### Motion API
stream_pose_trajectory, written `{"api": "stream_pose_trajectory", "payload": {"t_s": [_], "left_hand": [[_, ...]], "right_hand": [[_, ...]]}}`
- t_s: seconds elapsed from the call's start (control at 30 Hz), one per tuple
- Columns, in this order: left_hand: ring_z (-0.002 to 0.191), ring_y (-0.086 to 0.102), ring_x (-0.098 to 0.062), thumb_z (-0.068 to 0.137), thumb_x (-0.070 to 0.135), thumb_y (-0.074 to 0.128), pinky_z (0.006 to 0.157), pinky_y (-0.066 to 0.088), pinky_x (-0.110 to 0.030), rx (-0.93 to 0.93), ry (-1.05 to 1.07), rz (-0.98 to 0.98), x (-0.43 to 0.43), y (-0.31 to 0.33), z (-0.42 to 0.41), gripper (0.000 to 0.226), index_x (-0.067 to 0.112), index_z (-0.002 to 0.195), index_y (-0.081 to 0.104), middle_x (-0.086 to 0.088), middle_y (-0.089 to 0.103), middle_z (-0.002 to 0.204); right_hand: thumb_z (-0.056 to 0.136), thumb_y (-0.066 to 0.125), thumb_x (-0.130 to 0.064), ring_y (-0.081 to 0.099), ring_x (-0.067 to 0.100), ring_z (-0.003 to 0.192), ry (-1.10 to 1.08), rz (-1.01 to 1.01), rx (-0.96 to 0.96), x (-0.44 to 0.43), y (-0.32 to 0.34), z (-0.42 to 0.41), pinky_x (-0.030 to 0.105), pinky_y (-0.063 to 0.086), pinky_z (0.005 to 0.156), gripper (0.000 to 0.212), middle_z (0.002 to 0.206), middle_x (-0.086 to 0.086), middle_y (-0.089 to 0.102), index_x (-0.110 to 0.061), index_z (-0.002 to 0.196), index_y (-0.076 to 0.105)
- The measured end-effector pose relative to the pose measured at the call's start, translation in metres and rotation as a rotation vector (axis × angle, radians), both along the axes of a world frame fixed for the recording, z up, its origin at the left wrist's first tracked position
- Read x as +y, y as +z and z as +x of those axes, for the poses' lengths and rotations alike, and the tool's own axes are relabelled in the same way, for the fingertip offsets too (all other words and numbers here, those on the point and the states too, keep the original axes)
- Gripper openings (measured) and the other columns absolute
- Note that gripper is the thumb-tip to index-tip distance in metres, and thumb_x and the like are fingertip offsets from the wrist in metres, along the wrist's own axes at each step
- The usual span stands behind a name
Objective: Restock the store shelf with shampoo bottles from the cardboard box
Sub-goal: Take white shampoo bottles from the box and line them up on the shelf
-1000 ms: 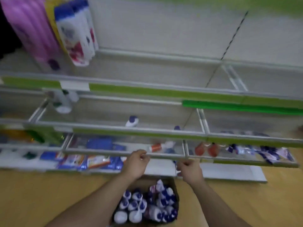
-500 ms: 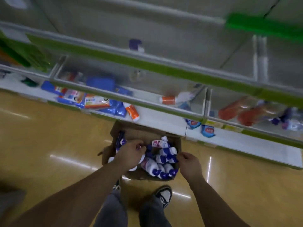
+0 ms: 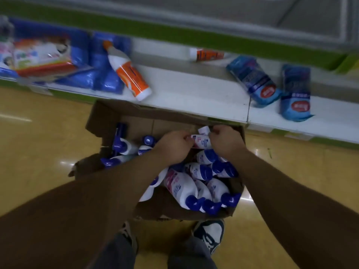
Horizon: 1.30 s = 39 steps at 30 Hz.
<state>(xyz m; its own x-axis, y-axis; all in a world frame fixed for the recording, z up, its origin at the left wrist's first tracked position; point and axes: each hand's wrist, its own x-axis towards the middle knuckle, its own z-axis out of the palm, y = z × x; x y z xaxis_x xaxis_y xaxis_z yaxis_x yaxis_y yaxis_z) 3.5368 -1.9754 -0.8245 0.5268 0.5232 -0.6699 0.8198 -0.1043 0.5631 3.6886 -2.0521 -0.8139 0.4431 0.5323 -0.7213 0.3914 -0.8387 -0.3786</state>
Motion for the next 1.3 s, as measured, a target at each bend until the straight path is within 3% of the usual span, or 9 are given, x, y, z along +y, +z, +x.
{"api": "stream_pose_trajectory", "payload": {"t_s": [0.13, 0.33, 0.5, 0.67, 0.77, 0.87, 1.03, 1.2, 1.3], "left_hand": [[0.11, 0.059, -0.028, 0.102, 0.026, 0.045, 0.09, 0.044, -0.032, 0.058, -0.079, 0.0, 0.021, -0.064, 0.032, 0.032, 0.011, 0.122, 0.064, -0.01, 0.065, 0.123], [0.119, 0.056, -0.029, 0.101, 0.013, 0.042, 0.098, 0.047, -0.035, 0.245, -0.272, -0.07, 0.04, -0.138, 0.043, 0.032, 0.001, 0.125, 0.061, -0.016, 0.059, 0.132], [0.118, 0.053, -0.027, 0.099, 0.012, 0.044, 0.091, 0.044, -0.027, 0.229, -0.375, -0.085, 0.039, -0.157, 0.046, 0.053, 0.019, 0.151, 0.034, -0.012, 0.048, 0.145], [0.132, 0.045, -0.024, 0.098, 0.013, 0.045, 0.102, 0.039, -0.026, 0.169, -0.337, -0.095, 0.041, -0.151, 0.041, 0.053, 0.023, 0.15, 0.037, -0.006, 0.037, 0.156], [0.136, 0.041, -0.023, 0.097, 0.008, 0.043, 0.104, 0.034, -0.023, 0.144, -0.324, -0.136, 0.043, -0.135, 0.033, 0.055, 0.023, 0.15, 0.037, -0.004, 0.034, 0.157], [0.131, 0.047, -0.022, 0.094, 0.002, 0.045, 0.097, 0.036, -0.019, 0.087, -0.246, -0.141, 0.043, -0.11, 0.025, 0.052, 0.017, 0.143, 0.048, -0.006, 0.045, 0.15], [0.11, 0.06, -0.018, 0.084, -0.004, 0.05, 0.091, 0.048, -0.026, -0.042, -0.183, -0.155, 0.046, -0.046, 0.006, 0.052, 0.023, 0.127, 0.064, -0.003, 0.065, 0.126], [0.109, 0.063, -0.012, 0.083, 0.004, 0.061, 0.1, 0.051, -0.039, -0.2, -0.069, -0.154, 0.046, 0.055, -0.013, 0.051, 0.039, 0.121, 0.065, 0.008, 0.069, 0.118], [0.111, 0.065, -0.012, 0.075, 0.023, 0.067, 0.1, 0.051, -0.043, -0.315, 0.023, -0.236, 0.041, 0.142, -0.023, 0.046, 0.049, 0.113, 0.065, 0.01, 0.07, 0.118]], "right_hand": [[0.095, 0.057, -0.025, 0.06, 0.022, 0.09, 0.194, -0.254, 0.009, 0.015, -0.064, 0.016, 0.033, 0.051, 0.076, 0.028, 0.095, 0.007, 0.06, -0.006, 0.116, 0.06], [0.092, 0.068, -0.029, 0.06, 0.026, 0.102, 0.389, -0.419, -0.02, 0.019, -0.113, 0.024, 0.033, 0.047, 0.081, 0.044, 0.113, 0.012, 0.061, -0.007, 0.128, 0.055], [0.085, 0.075, -0.023, 0.061, 0.025, 0.097, 0.28, -0.297, -0.048, 0.022, -0.12, 0.032, 0.032, 0.051, 0.076, 0.042, 0.111, 0.011, 0.062, -0.008, 0.121, 0.059], [0.075, 0.083, -0.025, 0.059, 0.021, 0.085, 0.043, -0.128, 0.038, 0.018, -0.118, 0.023, 0.026, 0.049, 0.061, 0.035, 0.099, 0.004, 0.06, -0.019, 0.102, 0.063], [0.071, 0.085, -0.03, 0.064, 0.02, 0.082, -0.006, -0.033, 0.012, 0.016, -0.107, 0.011, 0.031, 0.057, 0.065, 0.03, 0.094, 0.003, 0.065, -0.019, 0.089, 0.063], [0.073, 0.082, -0.03, 0.067, 0.022, 0.087, -0.025, 0.083, -0.014, 0.015, -0.084, -0.001, 0.038, 0.059, 0.078, 0.034, 0.095, 0.004, 0.069, -0.015, 0.1, 0.069], [0.082, 0.076, -0.026, 0.066, 0.016, 0.088, -0.136, 0.264, -0.022, -0.001, -0.013, -0.019, 0.035, 0.057, 0.077, 0.033, 0.099, -0.002, 0.069, -0.023, 0.113, 0.066], [0.083, 0.076, -0.022, 0.066, -0.001, 0.07, -0.231, 0.434, 0.015, -0.007, 0.095, -0.029, 0.011, 0.049, 0.056, 0.031, 0.088, -0.011, 0.071, -0.025, 0.111, 0.065], [0.083, 0.076, -0.022, 0.066, -0.005, 0.078, -0.239, 0.51, 0.045, -0.008, 0.182, -0.031, 0.008, 0.049, 0.064, 0.03, 0.09, -0.016, 0.07, -0.029, 0.109, 0.064]]}}
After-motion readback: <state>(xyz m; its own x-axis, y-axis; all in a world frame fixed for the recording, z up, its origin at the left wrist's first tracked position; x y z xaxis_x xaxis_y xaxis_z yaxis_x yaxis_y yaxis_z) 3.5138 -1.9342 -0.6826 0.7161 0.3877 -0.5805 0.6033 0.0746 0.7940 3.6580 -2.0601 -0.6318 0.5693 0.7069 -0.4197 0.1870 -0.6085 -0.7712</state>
